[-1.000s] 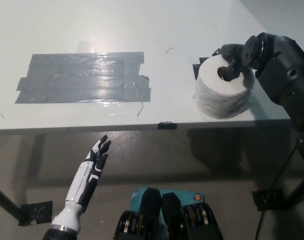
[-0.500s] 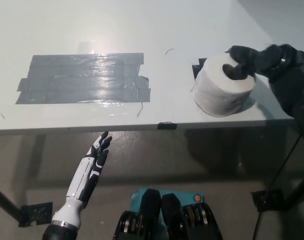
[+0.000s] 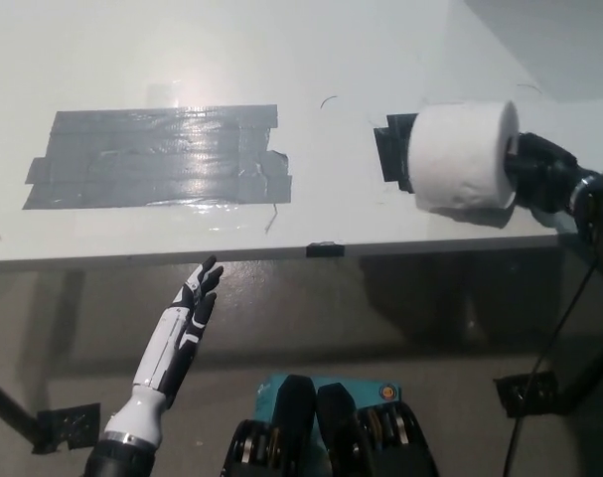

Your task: A toilet paper roll is kept on the black spot on the desk infront of the robot and the robot inserts its right thumb into the hole in the centre to grab the roll. Then it passes the roll to a person.

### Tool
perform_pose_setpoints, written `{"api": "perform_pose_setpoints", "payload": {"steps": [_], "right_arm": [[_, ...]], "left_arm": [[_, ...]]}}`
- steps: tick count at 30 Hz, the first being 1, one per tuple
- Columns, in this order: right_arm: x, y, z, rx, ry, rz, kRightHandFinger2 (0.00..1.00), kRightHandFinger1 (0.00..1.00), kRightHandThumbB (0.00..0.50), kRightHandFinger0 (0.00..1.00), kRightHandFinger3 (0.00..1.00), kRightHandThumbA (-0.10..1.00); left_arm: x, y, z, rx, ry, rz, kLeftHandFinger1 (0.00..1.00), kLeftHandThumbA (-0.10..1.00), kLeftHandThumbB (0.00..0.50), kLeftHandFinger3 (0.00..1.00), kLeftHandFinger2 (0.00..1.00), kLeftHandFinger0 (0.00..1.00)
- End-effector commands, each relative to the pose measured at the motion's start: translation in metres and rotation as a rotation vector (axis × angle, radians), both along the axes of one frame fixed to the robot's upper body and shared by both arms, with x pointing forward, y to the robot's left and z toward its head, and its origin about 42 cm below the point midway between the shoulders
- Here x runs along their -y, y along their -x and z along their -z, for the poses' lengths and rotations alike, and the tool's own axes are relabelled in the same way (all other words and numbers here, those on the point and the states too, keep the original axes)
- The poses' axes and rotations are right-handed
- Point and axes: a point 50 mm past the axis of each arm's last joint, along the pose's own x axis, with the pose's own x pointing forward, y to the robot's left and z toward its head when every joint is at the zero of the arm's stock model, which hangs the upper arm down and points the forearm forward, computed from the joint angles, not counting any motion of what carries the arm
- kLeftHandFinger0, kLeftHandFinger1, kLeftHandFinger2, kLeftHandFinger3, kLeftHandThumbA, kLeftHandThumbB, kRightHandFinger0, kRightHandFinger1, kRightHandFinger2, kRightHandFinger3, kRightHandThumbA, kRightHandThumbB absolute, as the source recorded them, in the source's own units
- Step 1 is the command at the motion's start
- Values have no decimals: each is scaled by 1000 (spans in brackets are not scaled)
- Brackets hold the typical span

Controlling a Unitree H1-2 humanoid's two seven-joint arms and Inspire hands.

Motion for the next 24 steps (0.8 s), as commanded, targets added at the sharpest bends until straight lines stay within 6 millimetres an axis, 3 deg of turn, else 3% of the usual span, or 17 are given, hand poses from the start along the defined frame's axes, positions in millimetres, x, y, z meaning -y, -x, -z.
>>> {"api": "perform_pose_setpoints", "payload": {"steps": [1, 4, 6, 9, 13, 18, 24], "right_arm": [[-14, 7, 2, 22, -715, 33, 855, 415, 167, 0, 1000, -100], [-19, 8, 1, 20, -853, 47, 838, 463, 144, 0, 1000, -100], [-24, 12, -1, 44, -897, 37, 887, 485, 150, 0, 1000, -100], [-29, 13, -13, 100, -929, 13, 850, 410, 140, 0, 1000, -100], [-33, 10, -50, 180, -1006, -50, 833, 365, 132, 0, 1000, -100], [-41, 13, -86, 309, -1032, -125, 881, 518, 89, 0, 1000, -100], [-51, 21, -124, 403, -1033, -178, 930, 540, 108, 0, 1000, -100]], "left_arm": [[4, -23, -29, 99, -7, 28, 1000, 1000, 126, 1000, 1000, 1000], [5, -27, -32, 109, -6, 31, 1000, 1000, 123, 1000, 1000, 1000], [6, -30, -34, 115, 1, 35, 1000, 1000, 112, 1000, 1000, 1000], [7, -35, -40, 127, -4, 36, 1000, 1000, 113, 1000, 1000, 1000], [10, -49, -53, 165, -7, 44, 1000, 1000, 113, 1000, 1000, 1000], [13, -55, -60, 172, -7, 44, 1000, 1000, 119, 1000, 1000, 1000], [13, -56, -63, 173, -4, 50, 1000, 1000, 99, 1000, 1000, 1000]]}}
